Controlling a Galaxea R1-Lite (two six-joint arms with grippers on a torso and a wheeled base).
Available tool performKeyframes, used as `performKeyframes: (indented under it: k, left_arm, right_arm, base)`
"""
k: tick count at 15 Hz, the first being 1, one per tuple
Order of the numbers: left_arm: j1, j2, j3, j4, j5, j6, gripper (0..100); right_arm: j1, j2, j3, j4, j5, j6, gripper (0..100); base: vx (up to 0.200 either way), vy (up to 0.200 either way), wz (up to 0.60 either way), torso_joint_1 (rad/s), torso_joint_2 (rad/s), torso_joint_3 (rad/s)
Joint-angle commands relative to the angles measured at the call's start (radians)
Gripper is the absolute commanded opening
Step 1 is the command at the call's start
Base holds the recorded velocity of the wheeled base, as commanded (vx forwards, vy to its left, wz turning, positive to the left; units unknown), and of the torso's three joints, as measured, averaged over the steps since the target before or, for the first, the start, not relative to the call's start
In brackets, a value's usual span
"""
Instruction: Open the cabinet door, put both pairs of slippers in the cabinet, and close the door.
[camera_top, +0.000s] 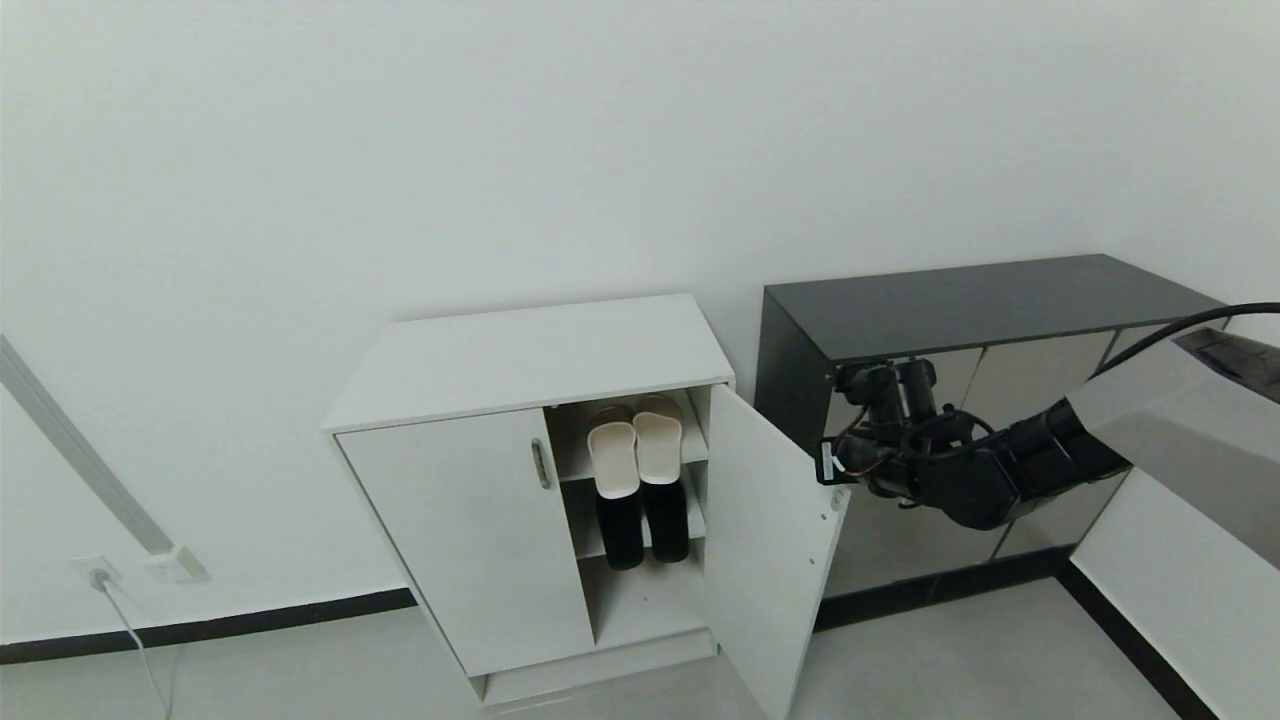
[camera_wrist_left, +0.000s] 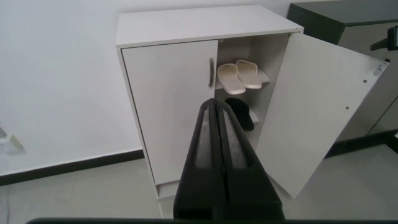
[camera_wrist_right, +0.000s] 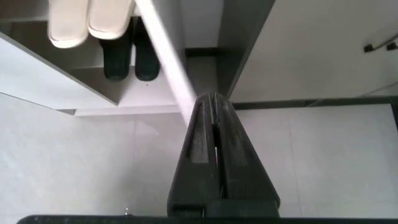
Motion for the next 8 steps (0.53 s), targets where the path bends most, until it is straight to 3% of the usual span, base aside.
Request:
performKeyframes:
  k: [1, 4, 8]
  left_arm:
    - [0.0, 0.001, 0.0, 0.0, 0.0, 0.0, 0]
    - [0.0, 0.001, 0.0, 0.0, 0.0, 0.0, 0]
    - [0.0, 0.001, 0.0, 0.0, 0.0, 0.0, 0]
  right_arm:
    - [0.0, 0.021, 0.005, -0.001, -0.001, 0.001, 0]
    - [0.0, 0.044, 0.004, -0.001, 0.001, 0.001, 0]
    - [0.064, 0.012, 0.037, 0.001, 0.044, 0.028, 0]
  base:
    - [0.0, 0.0, 0.0, 0.0, 0.0, 0.0]
    - [0.0, 0.0, 0.0, 0.0, 0.0, 0.0]
    - [0.0, 0.0, 0.0, 0.0, 0.0, 0.0]
